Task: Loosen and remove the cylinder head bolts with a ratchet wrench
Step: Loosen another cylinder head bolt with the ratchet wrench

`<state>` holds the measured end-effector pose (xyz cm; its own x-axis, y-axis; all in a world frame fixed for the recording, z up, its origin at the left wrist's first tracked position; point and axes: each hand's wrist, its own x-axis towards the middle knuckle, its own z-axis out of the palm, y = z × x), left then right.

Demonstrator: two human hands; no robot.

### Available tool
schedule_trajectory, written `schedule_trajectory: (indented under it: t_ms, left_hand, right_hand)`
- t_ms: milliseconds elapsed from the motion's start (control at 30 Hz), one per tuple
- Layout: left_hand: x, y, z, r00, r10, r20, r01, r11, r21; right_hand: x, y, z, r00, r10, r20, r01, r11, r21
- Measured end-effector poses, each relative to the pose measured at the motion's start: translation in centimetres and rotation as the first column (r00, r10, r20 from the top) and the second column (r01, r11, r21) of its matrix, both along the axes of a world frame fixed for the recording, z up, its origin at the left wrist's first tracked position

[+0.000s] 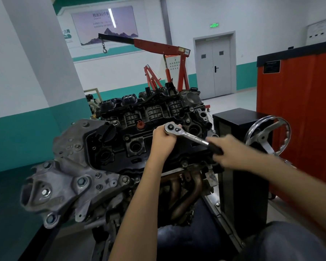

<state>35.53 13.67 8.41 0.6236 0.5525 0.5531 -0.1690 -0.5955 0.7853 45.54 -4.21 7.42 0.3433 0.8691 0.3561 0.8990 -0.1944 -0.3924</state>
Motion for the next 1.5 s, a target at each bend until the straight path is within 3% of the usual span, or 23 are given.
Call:
schedule_trajectory:
  t_ms: [67, 133, 167, 233, 333, 400, 500, 567, 700, 800, 867, 900, 967, 1067, 1167, 1233, 1300, 1433, 1500]
  left_hand:
    - [-0.1, 0.2, 0.0, 1.000, 0.001, 0.015, -0.001, 1.000, -0.002]
    - [-0.3, 0.2, -0.4, 0.997, -0.016, 0.073, 0.021, 0.997, -0.073]
    - [-0.4, 0.1, -0.7, 0.995, -0.020, 0.099, 0.030, 0.995, -0.096]
    - [-0.2, -0.6, -1.0, 0.991, -0.004, 0.137, 0.020, 0.993, -0.113]
    - [0.4, -1.5, -0.9, 0.976, 0.057, 0.208, -0.016, 0.981, -0.193]
    - [0.7, -1.3, -0.8, 0.976, 0.061, 0.208, -0.013, 0.974, -0.225]
    - [0.4, -0.6, -0.9, 0.989, 0.093, 0.119, -0.075, 0.985, -0.154]
    - [0.3, 0.1, -0.9, 0.994, 0.078, 0.071, -0.071, 0.992, -0.107]
    - [0.3, 0.6, -0.3, 1.000, 0.002, -0.005, -0.002, 1.000, 0.002]
    - [0.1, 0.9, -0.2, 1.000, 0.006, 0.007, -0.006, 1.000, -0.014]
    - [-0.1, 0.9, -0.8, 0.997, 0.009, 0.074, -0.002, 0.995, -0.103]
    - [-0.3, 0.8, -1.0, 0.994, 0.011, 0.111, 0.004, 0.990, -0.138]
    - [-0.2, 0.3, -1.4, 0.988, 0.014, 0.154, 0.009, 0.988, -0.151]
    - [0.4, -0.8, -1.5, 0.977, 0.076, 0.201, -0.039, 0.983, -0.180]
    - [0.8, -0.7, -1.2, 0.973, 0.128, 0.190, -0.085, 0.973, -0.217]
    - [0.5, -0.3, -1.1, 0.982, 0.136, 0.131, -0.109, 0.975, -0.196]
    - [0.2, 0.2, -1.0, 0.990, 0.106, 0.092, -0.091, 0.984, -0.152]
    - [0.3, 0.5, -1.0, 0.998, 0.011, 0.067, -0.006, 0.998, -0.063]
    - [0.4, 0.6, -0.9, 0.998, 0.002, 0.067, 0.001, 0.998, -0.059]
  right_hand:
    - [1.7, 0.3, 2.6, 0.965, -0.033, 0.261, 0.053, 0.996, -0.070]
    - [1.6, 0.8, 2.2, 0.937, -0.079, 0.341, 0.095, 0.995, -0.030]
    - [0.8, 1.0, 0.9, 0.953, -0.095, 0.287, 0.098, 0.995, 0.007]
    - [-1.9, 1.1, -2.9, 0.997, -0.076, 0.002, 0.075, 0.990, 0.122]
    - [-7.6, 3.3, -7.6, 0.922, -0.027, -0.386, 0.172, 0.923, 0.345]
    - [-10.9, 5.8, -8.7, 0.859, 0.012, -0.513, 0.242, 0.872, 0.425]
    - [-12.5, 7.1, -8.6, 0.820, 0.071, -0.568, 0.238, 0.860, 0.451]
    - [-10.4, 5.5, -7.9, 0.873, 0.033, -0.486, 0.179, 0.906, 0.383]
    - [-1.8, 0.5, -2.3, 0.995, -0.004, -0.102, 0.016, 0.993, 0.114]
    - [2.0, 0.4, 3.2, 0.944, -0.041, 0.327, 0.064, 0.996, -0.060]
    - [1.6, 1.2, 3.6, 0.900, -0.071, 0.430, 0.097, 0.995, -0.039]
    - [0.9, 1.3, 2.6, 0.914, -0.092, 0.396, 0.108, 0.994, -0.016]
    - [-1.3, 1.2, -1.0, 0.988, -0.102, 0.118, 0.093, 0.993, 0.079]
    - [-6.8, 2.5, -6.2, 0.948, -0.069, -0.310, 0.163, 0.944, 0.287]
    - [-11.9, 6.1, -8.1, 0.864, 0.025, -0.504, 0.219, 0.881, 0.419]
    - [-12.7, 6.9, -8.1, 0.835, 0.071, -0.545, 0.207, 0.878, 0.431]
    - [-10.7, 5.8, -7.6, 0.884, 0.025, -0.468, 0.166, 0.917, 0.364]
    - [-2.9, 1.1, -3.3, 0.984, 0.036, -0.172, -0.013, 0.991, 0.134]
    - [0.8, 0.2, 0.2, 0.994, 0.006, 0.111, -0.005, 1.000, -0.013]
